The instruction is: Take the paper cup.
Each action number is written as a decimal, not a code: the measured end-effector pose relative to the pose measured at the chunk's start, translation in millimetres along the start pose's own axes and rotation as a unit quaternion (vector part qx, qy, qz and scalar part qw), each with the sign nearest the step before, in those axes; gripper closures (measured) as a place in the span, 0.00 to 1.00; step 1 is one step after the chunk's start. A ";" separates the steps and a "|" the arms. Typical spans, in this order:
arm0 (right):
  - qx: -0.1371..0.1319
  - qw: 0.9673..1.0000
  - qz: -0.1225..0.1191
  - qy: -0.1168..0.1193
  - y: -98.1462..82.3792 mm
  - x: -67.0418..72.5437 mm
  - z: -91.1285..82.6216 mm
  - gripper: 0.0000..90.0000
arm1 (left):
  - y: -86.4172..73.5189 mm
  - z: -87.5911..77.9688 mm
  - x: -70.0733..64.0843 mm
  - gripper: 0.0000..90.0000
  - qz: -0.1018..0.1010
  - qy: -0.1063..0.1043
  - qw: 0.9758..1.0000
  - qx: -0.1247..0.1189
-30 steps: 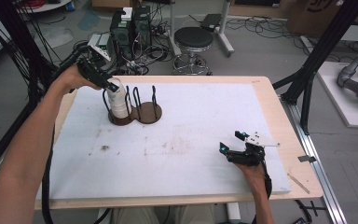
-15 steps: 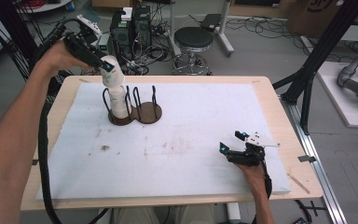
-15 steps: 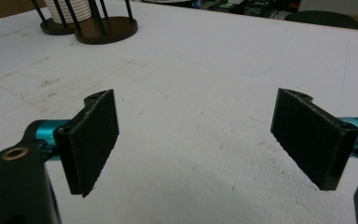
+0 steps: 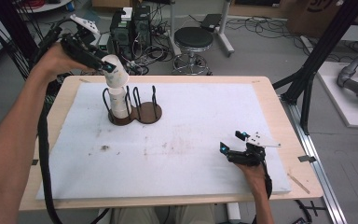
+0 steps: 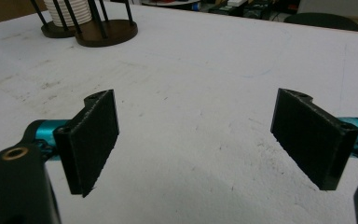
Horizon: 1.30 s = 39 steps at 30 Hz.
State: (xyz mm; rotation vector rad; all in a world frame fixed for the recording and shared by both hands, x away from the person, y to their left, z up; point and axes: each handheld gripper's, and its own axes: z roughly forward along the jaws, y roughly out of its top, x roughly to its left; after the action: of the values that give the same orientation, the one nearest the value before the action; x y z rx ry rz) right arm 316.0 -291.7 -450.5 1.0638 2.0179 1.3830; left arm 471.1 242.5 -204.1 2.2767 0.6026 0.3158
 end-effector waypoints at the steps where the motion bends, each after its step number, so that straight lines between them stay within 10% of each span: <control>1: -0.001 1.000 -0.002 0.000 0.1 -0.5 0.3 0.17 | -2.9 0.3 -5.5 0.41 0.003 -0.005 1.000 -0.005; 9: -0.001 1.000 0.003 0.002 -0.2 -0.7 -0.5 0.17 | -39.6 10.2 -71.5 0.41 0.025 -0.050 0.993 -0.108; 18: -0.008 1.000 0.002 0.001 -0.8 -0.8 -1.4 0.17 | -83.6 36.8 -124.5 0.41 0.023 -0.095 0.974 -0.205; 31: -0.007 1.000 0.004 0.004 -0.6 -0.8 -1.3 0.17 | -126.0 82.1 -152.5 0.41 0.011 -0.136 0.952 -0.275; 39: -0.006 1.000 0.004 0.004 -0.6 -1.2 -1.2 0.17 | -139.3 93.7 -153.4 0.41 0.009 -0.139 0.946 -0.291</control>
State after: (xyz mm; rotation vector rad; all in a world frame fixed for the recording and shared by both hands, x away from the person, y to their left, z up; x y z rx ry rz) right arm 315.7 -293.5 -450.6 1.0642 2.0113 1.4029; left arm 331.0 192.5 -376.0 1.7116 0.2894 0.1489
